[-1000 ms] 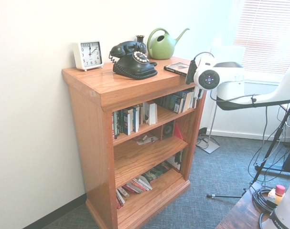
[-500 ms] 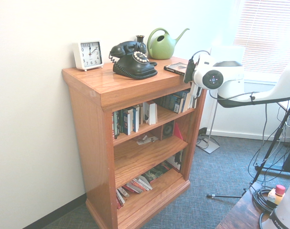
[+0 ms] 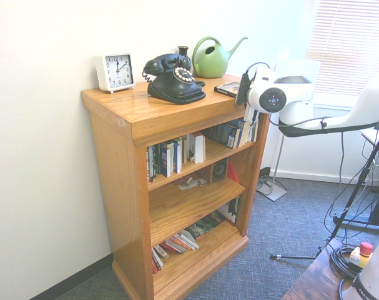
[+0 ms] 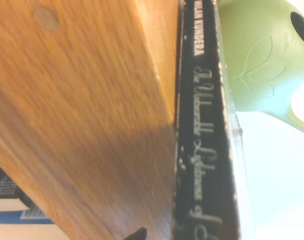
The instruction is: Organize the shelf
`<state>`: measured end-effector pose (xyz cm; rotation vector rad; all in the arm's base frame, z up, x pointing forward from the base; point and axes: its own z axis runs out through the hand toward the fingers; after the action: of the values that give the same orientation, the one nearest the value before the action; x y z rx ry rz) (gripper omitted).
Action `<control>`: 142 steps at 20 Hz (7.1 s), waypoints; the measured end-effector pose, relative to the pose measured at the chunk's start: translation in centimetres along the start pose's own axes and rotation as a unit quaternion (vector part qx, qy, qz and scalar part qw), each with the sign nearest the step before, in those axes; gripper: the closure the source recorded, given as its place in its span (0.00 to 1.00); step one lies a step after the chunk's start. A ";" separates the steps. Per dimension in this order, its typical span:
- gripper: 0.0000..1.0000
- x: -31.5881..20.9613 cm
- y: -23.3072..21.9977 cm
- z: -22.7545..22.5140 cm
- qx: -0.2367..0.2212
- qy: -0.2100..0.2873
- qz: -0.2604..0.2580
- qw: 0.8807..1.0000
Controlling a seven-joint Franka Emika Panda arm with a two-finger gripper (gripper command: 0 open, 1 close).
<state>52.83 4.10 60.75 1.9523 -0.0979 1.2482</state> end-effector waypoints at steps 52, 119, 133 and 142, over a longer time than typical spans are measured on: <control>1.00 -13.9 9.2 -9.7 0.138 -0.184 0.275 0.933; 1.00 -10.1 -13.3 10.1 0.267 -0.266 0.394 0.838; 0.00 -9.9 -13.6 10.2 0.260 -0.267 0.406 0.835; 0.00 -10.0 -13.5 10.2 0.259 -0.266 0.403 0.836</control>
<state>61.37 3.22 43.04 2.8534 -1.0628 1.2498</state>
